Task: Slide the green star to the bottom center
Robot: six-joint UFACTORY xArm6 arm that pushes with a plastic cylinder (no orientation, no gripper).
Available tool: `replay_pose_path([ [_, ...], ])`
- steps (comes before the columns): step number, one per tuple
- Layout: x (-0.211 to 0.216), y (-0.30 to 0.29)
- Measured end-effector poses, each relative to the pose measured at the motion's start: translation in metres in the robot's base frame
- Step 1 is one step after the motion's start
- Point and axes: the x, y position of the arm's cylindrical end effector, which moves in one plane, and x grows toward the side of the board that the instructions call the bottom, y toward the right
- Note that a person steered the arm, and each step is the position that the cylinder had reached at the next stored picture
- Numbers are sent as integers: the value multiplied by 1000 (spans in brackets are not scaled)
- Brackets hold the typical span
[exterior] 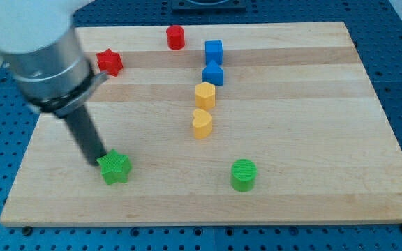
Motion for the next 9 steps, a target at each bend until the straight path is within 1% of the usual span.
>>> replay_pose_path([
  [1,18,7],
  [2,11,39],
  [3,-11,39],
  [4,-25,66],
  [5,-11,107],
  [6,-9,114],
  [7,-6,104],
  [8,10,104],
  [9,7,103],
])
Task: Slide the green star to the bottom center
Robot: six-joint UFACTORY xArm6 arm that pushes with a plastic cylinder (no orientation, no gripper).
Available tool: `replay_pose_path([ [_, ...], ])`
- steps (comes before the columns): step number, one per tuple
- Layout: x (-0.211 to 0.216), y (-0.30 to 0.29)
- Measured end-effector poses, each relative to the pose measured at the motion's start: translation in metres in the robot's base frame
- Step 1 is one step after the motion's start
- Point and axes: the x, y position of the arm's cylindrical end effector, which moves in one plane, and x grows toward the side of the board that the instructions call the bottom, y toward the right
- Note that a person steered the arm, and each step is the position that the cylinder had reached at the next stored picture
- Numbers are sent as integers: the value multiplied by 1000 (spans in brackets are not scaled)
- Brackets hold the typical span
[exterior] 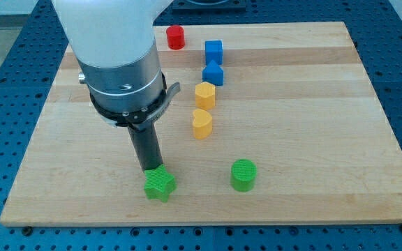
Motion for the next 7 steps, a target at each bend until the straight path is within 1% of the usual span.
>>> replay_pose_path([
  [1,-43,-1],
  [2,-16,-22],
  [3,34,-59],
  [4,65,-40],
  [5,68,-2],
  [7,60,6],
])
